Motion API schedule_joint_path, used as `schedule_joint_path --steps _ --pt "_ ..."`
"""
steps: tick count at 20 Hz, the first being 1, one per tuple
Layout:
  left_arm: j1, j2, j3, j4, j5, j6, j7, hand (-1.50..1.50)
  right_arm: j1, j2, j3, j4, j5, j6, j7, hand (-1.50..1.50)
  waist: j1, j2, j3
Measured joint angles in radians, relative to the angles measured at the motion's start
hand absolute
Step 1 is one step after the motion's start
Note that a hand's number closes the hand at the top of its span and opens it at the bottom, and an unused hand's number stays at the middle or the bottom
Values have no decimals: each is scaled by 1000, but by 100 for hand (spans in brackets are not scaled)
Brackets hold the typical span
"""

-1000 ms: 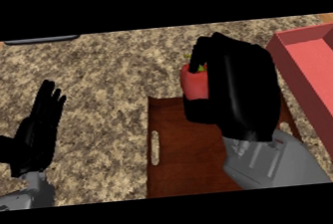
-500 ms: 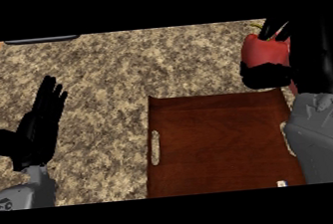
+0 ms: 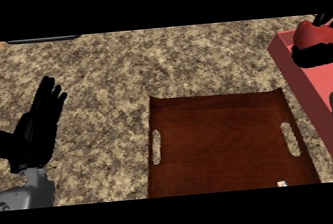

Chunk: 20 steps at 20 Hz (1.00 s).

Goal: Pick the bell pepper from the tray and place it in the cardboard box

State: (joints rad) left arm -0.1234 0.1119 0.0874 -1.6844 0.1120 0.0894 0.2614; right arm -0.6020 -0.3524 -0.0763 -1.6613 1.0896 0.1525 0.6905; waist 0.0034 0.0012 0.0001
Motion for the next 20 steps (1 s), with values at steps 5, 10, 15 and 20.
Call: schedule_joint_path --steps 5,10,15,20 --pt "13 -1 4 19 0 -15 -38 0 12 -67 -64 186 -5 -95 -140 150 3 1 0" --pt "2 -3 2 22 -2 -13 -37 0 11 -143 -66 372 8 -36 -221 150 9 4 0" --pt "8 -2 -2 11 -1 -18 -32 0 5 -186 -86 563 -12 62 -267 -150 13 5 0" --pt "9 -13 -12 -2 -9 -7 -18 0 -17 -189 -152 706 -54 -90 -401 -150 11 4 1"
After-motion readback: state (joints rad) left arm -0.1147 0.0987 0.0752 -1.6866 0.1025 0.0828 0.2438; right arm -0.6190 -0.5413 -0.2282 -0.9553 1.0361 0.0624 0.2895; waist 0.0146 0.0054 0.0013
